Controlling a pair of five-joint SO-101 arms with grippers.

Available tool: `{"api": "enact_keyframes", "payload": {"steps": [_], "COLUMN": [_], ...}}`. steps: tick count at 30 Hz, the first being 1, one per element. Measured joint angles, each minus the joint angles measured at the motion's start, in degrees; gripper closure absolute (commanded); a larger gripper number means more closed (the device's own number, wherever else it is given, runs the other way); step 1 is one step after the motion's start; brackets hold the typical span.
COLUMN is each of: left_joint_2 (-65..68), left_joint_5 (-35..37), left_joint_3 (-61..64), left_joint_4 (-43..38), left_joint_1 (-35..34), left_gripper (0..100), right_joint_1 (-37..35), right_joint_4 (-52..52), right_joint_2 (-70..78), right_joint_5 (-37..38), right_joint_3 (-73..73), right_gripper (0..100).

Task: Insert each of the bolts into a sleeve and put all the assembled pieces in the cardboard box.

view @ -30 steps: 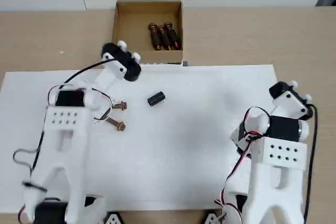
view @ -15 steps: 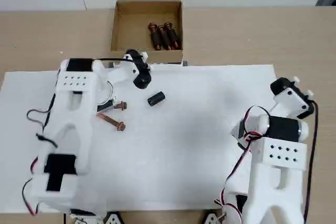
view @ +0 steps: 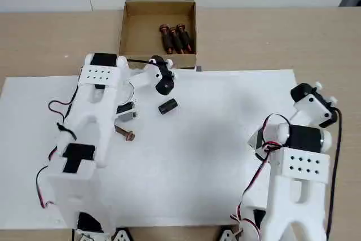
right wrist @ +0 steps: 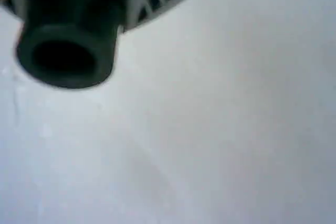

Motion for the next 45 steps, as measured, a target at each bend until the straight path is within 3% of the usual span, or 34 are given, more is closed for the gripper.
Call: {"api": "enact_keyframes", "payload": {"steps": [21,34,45], "left_joint_2": [4.9,10.3,10.8], "left_joint_5": [-0.2,-2.5,-2.4], "left_joint_3": [-4.5,-6.2,-9.8], "left_joint_4": [3.3,3.9,6.2], "left_joint_1": [-0.9,-1.7,-1.8], "left_gripper": [89,100,100], "right_joint_1": [0.0,0.0,0.0], "right_joint_4": [-1.0,-1.1,-1.0], "right_joint_2": [0.0,0.0,0.0], "right_joint_5": [0.0,0.0,0.0], "right_joint_3": [0.0,0.0,0.0], "right_gripper": [99.5,99.5,99.5]}}
